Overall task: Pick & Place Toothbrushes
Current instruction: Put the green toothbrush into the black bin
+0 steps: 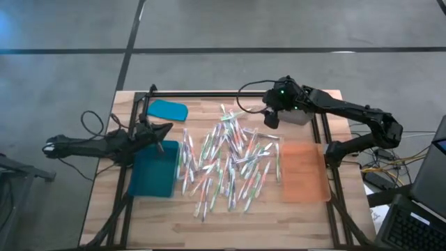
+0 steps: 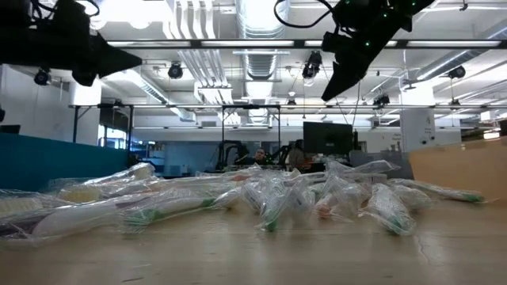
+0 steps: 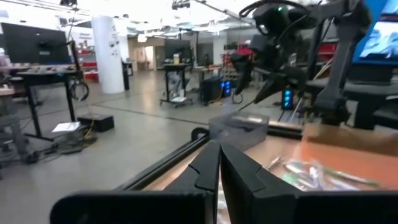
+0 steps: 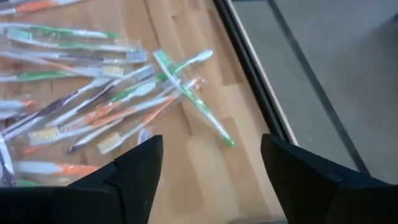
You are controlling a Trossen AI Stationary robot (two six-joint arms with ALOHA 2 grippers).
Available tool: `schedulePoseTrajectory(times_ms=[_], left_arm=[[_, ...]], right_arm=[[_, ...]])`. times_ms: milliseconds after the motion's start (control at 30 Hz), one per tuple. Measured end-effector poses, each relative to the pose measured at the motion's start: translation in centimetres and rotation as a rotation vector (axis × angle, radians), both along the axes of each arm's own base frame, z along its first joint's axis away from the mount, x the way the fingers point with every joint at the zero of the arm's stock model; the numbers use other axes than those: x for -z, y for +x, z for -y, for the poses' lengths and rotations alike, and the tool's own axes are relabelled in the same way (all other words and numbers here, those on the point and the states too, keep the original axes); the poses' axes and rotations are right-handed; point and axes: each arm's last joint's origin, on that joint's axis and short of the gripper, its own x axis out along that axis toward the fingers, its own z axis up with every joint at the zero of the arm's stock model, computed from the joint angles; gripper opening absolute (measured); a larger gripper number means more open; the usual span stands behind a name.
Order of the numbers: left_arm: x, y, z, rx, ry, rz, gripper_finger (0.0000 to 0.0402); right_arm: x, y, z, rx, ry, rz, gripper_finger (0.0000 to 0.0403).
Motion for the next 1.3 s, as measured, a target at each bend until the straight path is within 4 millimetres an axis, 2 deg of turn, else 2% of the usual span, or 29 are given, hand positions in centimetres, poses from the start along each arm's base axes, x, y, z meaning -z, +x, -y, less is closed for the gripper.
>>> schedulePoseTrajectory(times_ms=[133,367,600,833,967,1300], left_arm=[[-0.1,0.3,-0.5,0.02,0.003,-0.041,0.0019],[-1.5,0.8,-1.7,0.069,-0.019,-0.133,0.0019],[-2.6,1.6,-2.4,0.083,-0.019,-0.169,0.0019],[-2.7,2.7,-2.8,0.072,-0.026,-0.256,0.0019],[-2.4,3.1,-2.9,0.072,-0.033,-0.282,0.0019],[-3.2,3.1,-2.9,0.067,-0.021,-0.233,0.0018]], right_arm=[[0.1,0.1,-0.1,-0.016,-0.011,-0.003,0.0277],[0.0,0.1,0.0,-0.056,-0.048,-0.019,0.0287],[0.7,1.5,0.4,-0.098,-0.077,-0.026,0.0276],[2.0,2.6,1.1,-0.082,-0.041,-0.056,0.0258],[2.6,3.2,1.2,-0.13,-0.063,-0.096,0.0252],[2.5,5.4,2.2,-0.23,-0.138,-0.142,0.0265]])
